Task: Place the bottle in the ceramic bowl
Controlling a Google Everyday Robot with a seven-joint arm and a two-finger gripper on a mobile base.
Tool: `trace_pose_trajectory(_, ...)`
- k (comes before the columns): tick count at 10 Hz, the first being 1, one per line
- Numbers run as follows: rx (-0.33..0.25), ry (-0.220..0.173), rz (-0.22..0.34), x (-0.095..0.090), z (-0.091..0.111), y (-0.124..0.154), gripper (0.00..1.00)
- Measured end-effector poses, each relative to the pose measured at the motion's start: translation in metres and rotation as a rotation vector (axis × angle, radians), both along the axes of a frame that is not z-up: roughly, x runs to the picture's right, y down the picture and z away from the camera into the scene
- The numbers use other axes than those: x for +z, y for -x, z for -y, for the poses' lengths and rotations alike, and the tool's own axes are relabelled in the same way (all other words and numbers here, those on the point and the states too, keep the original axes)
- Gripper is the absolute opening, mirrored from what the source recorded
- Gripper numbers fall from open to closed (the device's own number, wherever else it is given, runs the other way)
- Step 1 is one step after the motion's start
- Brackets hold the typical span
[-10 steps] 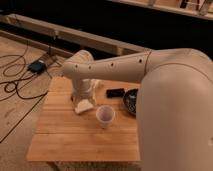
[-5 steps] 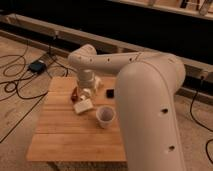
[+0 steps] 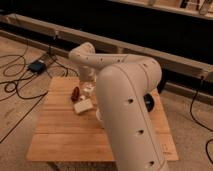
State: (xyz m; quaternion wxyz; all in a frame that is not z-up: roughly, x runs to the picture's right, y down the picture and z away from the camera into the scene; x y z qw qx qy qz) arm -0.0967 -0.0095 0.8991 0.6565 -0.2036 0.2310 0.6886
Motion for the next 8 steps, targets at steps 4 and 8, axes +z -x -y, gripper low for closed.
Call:
trace_pose_trajectory(4,0.065,0.000,-0.062,0.028,0.006,-0.003,0.65)
trace_pose_trajectory(8,0.113,0.001,-0.080,0.043,0.003,-0.005,0.65)
